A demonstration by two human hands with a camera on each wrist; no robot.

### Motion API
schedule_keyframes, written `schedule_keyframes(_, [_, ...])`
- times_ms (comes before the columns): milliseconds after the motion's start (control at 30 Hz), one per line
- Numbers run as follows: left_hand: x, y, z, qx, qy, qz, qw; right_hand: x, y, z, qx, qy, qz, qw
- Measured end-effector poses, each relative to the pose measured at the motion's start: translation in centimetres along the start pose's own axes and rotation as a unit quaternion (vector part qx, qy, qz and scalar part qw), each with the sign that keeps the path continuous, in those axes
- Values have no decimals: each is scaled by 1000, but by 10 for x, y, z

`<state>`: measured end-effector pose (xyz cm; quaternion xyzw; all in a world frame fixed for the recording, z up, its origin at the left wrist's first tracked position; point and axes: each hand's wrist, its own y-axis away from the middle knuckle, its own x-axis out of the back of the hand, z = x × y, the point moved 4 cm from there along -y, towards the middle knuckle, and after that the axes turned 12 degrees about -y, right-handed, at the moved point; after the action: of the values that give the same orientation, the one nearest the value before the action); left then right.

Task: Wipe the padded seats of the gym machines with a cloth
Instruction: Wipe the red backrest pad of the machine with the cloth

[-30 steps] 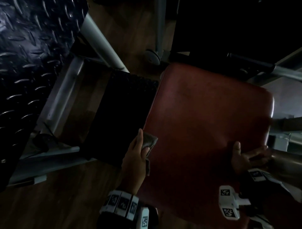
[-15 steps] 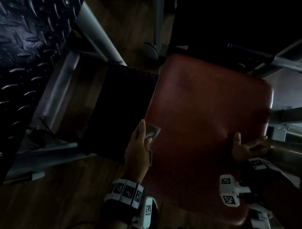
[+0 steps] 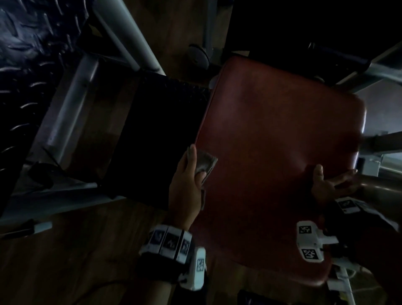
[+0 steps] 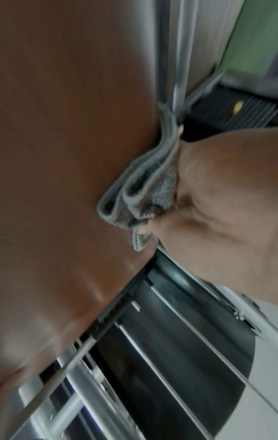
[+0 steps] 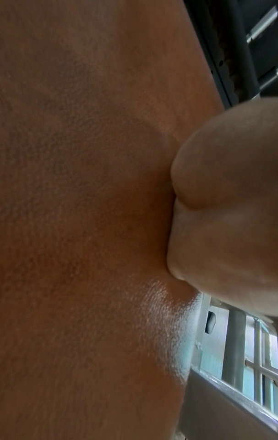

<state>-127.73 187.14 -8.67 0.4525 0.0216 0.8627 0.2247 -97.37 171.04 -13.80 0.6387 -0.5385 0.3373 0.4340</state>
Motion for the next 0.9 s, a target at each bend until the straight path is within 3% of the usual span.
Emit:
schedule_keyframes(133, [2,39,-18,27,10,-14,999,-2,-8,8,-35,25,-15,999])
schedule_keyframes(267, [-1,15,-16,54,27,-42,997,-1,-17,6,-71,-34,-201,976])
schedule_keyframes(367, [-2,-2,-15,57,61,-65,994,7,-12,4,-36,-24,-49,998])
schedule_keyframes(400, [-2,-2,-14,55,67,-62,994,6,-8,3,-27,-16,-43,999])
schedule_keyframes(600, [0,59,-30,46,23,-15,999,0,-18,8,-66,-24,-74,995])
schedule_keyframes(700, [0,83,-38,63,21,0,998,2,-12,3,-51,-46,-71,995])
schedule_keyframes(833, [0,55,-29,87,5,-7,996,-4,-6,2,-42,-66,-61,995])
schedule_keyframes(900, [0,30,-23,76,-7,5,997,-6,-12,2,-60,-76,-97,991])
